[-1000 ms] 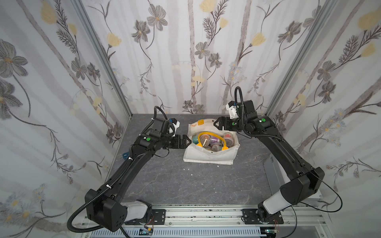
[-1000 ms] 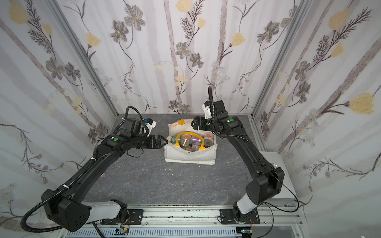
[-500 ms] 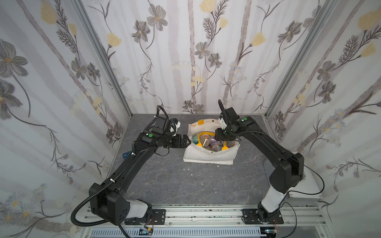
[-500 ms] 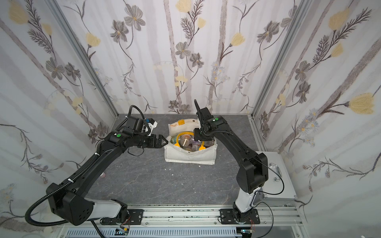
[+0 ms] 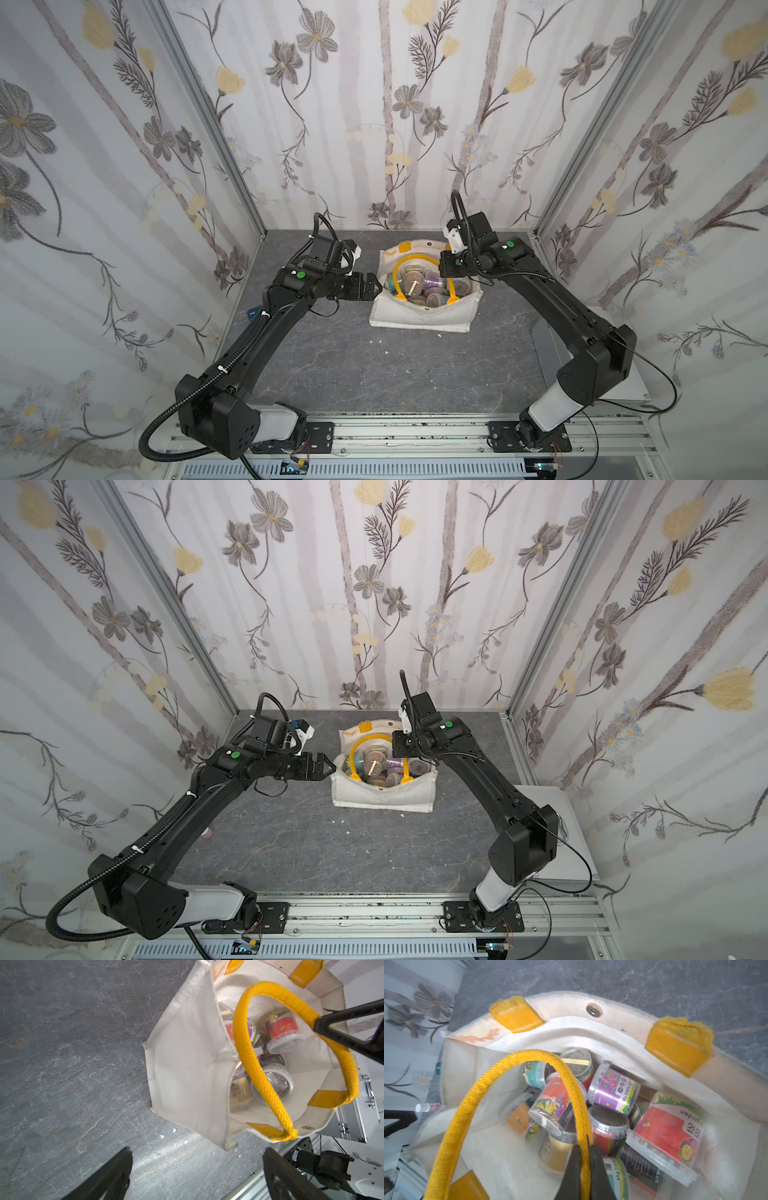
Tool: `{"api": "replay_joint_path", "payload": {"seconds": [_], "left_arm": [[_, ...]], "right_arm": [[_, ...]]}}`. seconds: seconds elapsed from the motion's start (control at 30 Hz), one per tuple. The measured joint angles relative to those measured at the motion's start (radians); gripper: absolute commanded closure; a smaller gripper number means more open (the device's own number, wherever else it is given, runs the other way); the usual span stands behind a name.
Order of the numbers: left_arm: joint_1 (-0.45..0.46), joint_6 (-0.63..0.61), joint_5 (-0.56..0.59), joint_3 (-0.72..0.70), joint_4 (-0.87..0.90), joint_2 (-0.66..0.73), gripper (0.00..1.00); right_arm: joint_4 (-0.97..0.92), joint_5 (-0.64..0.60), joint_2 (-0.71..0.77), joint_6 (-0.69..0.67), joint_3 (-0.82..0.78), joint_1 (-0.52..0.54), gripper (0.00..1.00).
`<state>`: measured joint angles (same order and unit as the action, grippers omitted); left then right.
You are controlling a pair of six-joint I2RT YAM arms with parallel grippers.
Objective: Take out the seed jars from the canvas bag
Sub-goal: Adjust the canvas bag at the center of the board.
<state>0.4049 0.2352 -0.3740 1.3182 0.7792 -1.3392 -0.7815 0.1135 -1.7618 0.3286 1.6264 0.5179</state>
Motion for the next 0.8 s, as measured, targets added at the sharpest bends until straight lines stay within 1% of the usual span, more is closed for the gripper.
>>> {"api": "replay_joint_path", "payload": {"seconds": [0.13,0.17,0.2,0.27,0.37,0.43,0.53,0.67,0.8], "left_arm": [[0.0,0.004,0.001,0.0,0.003,0.016,0.0],[0.0,0.007,-0.003,0.002,0.003,0.019,0.0],[0.0,0.011,-0.005,0.004,0.003,0.02,0.0],[-0.001,0.021,-0.012,0.007,0.002,0.026,0.0],[-0.001,0.032,-0.023,0.007,-0.004,0.03,0.0],[-0.002,0.043,-0.039,0.007,-0.015,0.029,0.0],[-0.002,0.067,-0.082,-0.005,-0.058,0.029,0.0],[-0.002,0.092,-0.129,-0.029,-0.111,0.029,0.0],[-0.002,0.105,-0.156,-0.03,-0.147,0.02,0.0]], "right_arm": [[0.139,0.051,0.129,-0.042,-0.117,0.001,0.97],[0.184,0.069,0.178,-0.056,-0.163,0.001,0.91],[0.22,0.082,0.216,-0.065,-0.198,0.001,0.87],[0.322,0.128,0.314,-0.089,-0.286,0.002,0.84],[0.498,0.211,0.47,-0.117,-0.451,0.002,0.87],[0.583,0.264,0.544,-0.133,-0.537,0.004,0.87],[0.677,0.352,0.63,-0.144,-0.647,0.01,0.83],[0.723,0.462,0.705,-0.151,-0.735,0.028,0.69],[0.708,0.528,0.766,-0.158,-0.784,0.046,0.52]]}}
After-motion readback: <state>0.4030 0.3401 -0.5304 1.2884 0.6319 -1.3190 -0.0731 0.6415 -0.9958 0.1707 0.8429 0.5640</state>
